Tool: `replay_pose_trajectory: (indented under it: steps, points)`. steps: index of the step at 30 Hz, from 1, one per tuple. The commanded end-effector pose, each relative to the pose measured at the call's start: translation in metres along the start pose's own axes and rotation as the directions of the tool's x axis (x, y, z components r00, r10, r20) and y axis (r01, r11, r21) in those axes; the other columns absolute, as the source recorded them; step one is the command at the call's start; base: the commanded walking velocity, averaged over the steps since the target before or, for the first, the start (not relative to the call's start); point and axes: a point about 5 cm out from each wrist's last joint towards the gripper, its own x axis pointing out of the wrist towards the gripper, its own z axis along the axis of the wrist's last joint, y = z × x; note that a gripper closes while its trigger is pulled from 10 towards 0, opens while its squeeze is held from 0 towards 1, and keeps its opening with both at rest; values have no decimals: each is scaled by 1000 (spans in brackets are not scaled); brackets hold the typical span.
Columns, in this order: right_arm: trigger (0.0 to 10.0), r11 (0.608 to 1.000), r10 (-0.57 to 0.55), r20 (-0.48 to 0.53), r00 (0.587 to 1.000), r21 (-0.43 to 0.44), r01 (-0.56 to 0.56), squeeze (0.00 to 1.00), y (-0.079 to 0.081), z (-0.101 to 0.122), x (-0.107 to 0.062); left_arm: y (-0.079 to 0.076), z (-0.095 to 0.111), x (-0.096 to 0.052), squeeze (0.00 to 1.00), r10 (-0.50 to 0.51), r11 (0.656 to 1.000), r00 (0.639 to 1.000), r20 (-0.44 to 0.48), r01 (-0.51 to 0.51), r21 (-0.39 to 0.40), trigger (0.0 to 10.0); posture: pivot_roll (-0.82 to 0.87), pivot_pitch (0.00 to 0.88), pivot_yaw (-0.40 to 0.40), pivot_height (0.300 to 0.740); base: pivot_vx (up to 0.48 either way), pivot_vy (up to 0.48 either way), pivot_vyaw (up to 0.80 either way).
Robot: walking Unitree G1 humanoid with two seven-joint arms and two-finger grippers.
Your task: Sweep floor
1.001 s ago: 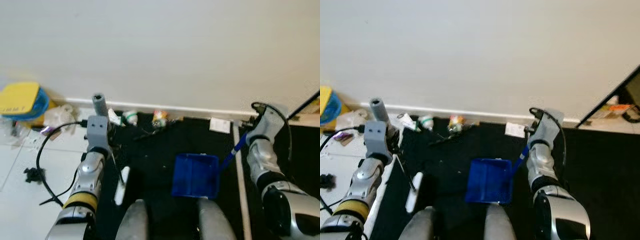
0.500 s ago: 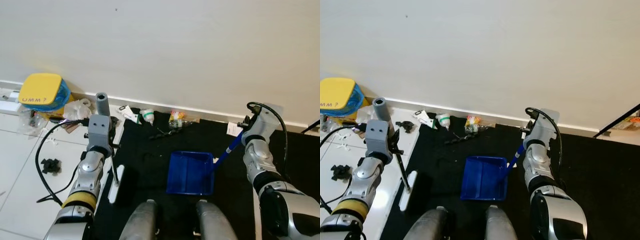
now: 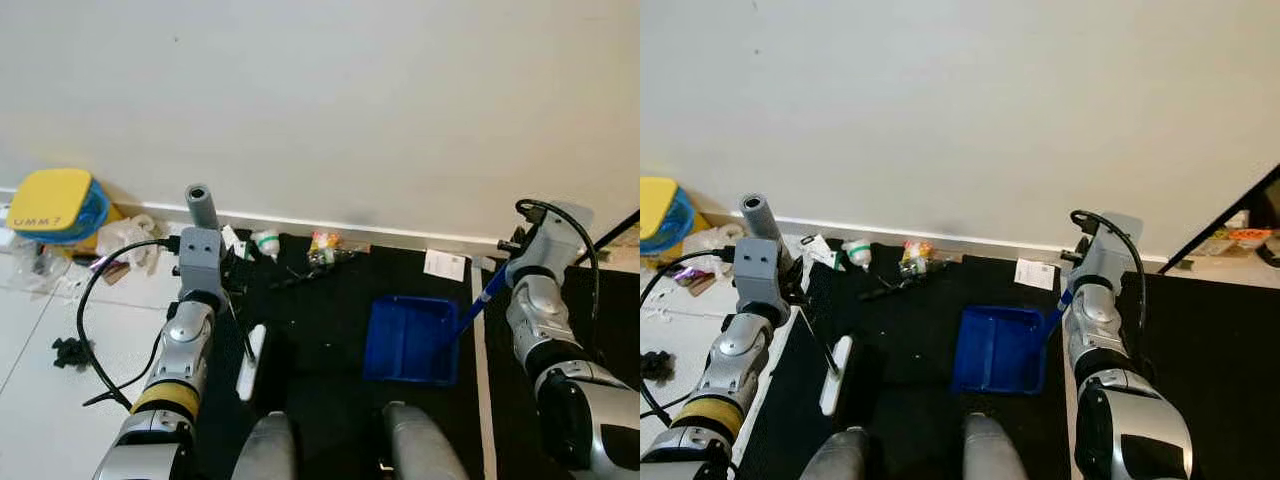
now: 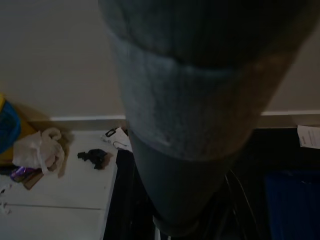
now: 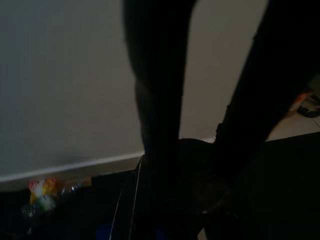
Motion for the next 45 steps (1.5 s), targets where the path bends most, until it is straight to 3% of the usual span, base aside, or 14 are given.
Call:
replay_pose_trajectory:
  steps: [1,6,12,20,39,45]
  points:
    - [10000,1000,4,66,998,4,-5,0,2,18,7,7,1,-1,0,28,1000,1000,12,-28,3,10000,40,67,-13,740,0,0,0]
    - [10000,1000,-14,54,998,-5,14,0,-7,24,12,8,1,-2,0,35,999,999,17,-35,3,10000,36,60,-18,740,0,0,0]
    - [10000,1000,20,19,1000,11,-20,0,0,17,10,7,5,1,0,24,1000,999,24,-24,11,10000,40,52,-26,740,0,0,0]
    - [10000,999,38,-10,999,33,-38,0,10,8,5,8,10,2,0,24,999,998,52,-25,22,10000,43,59,-22,740,433,0,0]
    - [10000,999,21,-26,999,50,-20,0,7,4,4,8,12,2,0,23,999,998,63,-24,25,10000,42,68,-19,740,480,0,0]
    - [10000,999,16,-32,999,50,-14,0,6,2,3,8,12,3,0,27,999,997,66,-29,19,10000,43,69,-16,740,156,0,0]
